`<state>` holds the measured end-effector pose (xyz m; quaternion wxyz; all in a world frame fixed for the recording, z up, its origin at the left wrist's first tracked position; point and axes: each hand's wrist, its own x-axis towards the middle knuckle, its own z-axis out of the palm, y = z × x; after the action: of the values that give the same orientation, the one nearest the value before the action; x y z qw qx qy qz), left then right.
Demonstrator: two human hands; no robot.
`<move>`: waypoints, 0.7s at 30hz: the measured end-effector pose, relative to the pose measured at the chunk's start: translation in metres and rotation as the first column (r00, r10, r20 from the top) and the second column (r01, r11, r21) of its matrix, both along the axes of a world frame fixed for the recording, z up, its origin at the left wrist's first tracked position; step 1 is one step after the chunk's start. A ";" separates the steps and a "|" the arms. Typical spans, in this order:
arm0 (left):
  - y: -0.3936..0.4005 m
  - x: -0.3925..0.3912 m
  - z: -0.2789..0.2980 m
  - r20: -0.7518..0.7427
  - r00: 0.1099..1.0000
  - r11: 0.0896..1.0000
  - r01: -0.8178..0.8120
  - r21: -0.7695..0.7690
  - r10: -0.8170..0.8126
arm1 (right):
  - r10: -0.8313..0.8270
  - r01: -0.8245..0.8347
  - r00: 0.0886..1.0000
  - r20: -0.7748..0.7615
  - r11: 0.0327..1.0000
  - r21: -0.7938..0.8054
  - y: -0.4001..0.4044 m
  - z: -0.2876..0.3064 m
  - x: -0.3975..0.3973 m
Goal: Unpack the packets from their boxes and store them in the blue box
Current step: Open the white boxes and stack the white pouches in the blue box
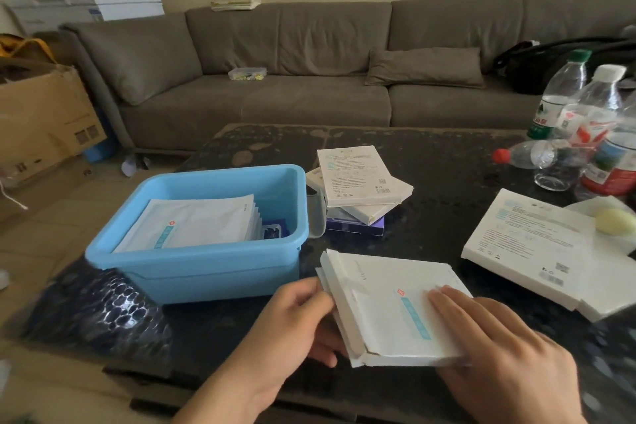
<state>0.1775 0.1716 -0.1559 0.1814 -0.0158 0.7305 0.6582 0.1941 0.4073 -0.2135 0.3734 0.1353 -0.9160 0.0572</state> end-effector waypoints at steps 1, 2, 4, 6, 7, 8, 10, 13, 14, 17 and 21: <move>-0.004 0.000 0.001 0.030 1.000 0.998 -0.009 0.057 0.007 | -0.005 0.005 1.000 0.001 1.000 -0.002 0.000 0.000 0.000; -0.008 0.001 0.001 0.063 0.998 0.994 -0.021 0.109 0.014 | -0.007 0.007 1.000 0.006 1.000 -0.004 0.000 0.001 0.000; -0.017 0.003 0.000 0.114 0.993 0.976 -0.057 0.212 0.033 | -0.015 0.015 1.000 0.026 1.000 -0.007 0.000 0.002 0.002; -0.026 0.006 -0.002 0.147 0.988 0.942 -0.096 0.322 0.050 | -0.031 0.031 0.997 0.069 1.000 -0.003 0.000 0.004 0.005; -0.031 0.009 -0.003 0.167 0.984 0.920 -0.120 0.373 0.060 | -0.043 0.043 0.995 0.094 0.999 0.003 0.001 0.005 0.007; -0.035 0.011 -0.004 0.189 0.979 0.900 -0.150 0.410 0.077 | -0.057 0.055 0.990 0.132 0.998 0.018 0.003 0.006 0.008; -0.044 0.016 -0.006 0.211 0.972 0.868 -0.195 0.456 0.108 | -0.082 0.072 0.962 0.261 0.996 0.046 0.004 0.008 0.010; -0.056 0.022 -0.010 0.236 0.955 0.867 -0.266 0.422 0.178 | -0.073 0.057 0.924 0.375 0.997 0.053 0.003 0.012 0.014; -0.060 0.023 -0.015 0.248 0.941 0.877 -0.312 0.364 0.231 | -0.080 0.060 0.911 0.405 0.996 0.062 0.002 0.014 0.015; -0.067 0.025 -0.028 0.276 0.894 0.893 -0.410 0.186 0.353 | -0.133 0.058 0.853 0.505 0.985 0.161 0.004 0.016 0.013; -0.076 0.030 -0.037 0.160 0.881 0.890 -0.454 0.029 0.444 | -0.163 0.000 0.688 0.707 0.974 0.225 0.003 0.042 0.002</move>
<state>0.2071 0.0960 -0.1933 0.0784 -0.2279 0.6692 0.7029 0.1957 0.4108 -0.1717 -0.0301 0.0991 -0.9946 -0.0066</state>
